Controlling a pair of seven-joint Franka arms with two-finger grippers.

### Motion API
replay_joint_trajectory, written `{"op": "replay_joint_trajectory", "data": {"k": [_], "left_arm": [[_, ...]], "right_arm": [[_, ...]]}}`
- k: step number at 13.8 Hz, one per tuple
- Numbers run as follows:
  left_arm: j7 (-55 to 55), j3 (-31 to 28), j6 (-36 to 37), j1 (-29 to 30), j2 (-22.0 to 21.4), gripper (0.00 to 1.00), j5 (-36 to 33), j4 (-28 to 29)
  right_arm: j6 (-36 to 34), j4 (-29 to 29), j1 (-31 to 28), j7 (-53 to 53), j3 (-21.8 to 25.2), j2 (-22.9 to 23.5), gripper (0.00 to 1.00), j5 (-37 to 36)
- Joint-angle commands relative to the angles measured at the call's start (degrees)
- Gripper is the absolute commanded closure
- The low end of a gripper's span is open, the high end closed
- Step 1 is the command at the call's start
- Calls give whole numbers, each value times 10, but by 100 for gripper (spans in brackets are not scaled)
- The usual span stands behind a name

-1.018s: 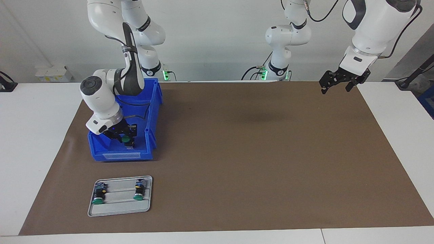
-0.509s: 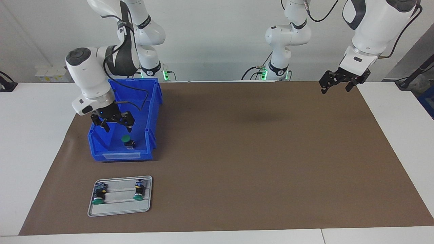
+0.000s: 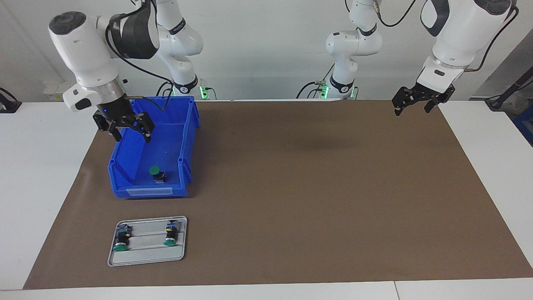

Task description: Place and press button with both arms

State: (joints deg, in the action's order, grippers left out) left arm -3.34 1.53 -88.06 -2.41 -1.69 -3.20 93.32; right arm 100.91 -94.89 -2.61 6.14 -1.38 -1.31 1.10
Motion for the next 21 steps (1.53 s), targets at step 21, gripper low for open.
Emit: {"op": "replay_joint_trajectory", "data": {"k": [21], "left_arm": [[-1, 4, -7, 8, -19, 0, 6, 22]], "right_arm": [[-88, 3, -2, -10, -3, -19, 0, -22]]}}
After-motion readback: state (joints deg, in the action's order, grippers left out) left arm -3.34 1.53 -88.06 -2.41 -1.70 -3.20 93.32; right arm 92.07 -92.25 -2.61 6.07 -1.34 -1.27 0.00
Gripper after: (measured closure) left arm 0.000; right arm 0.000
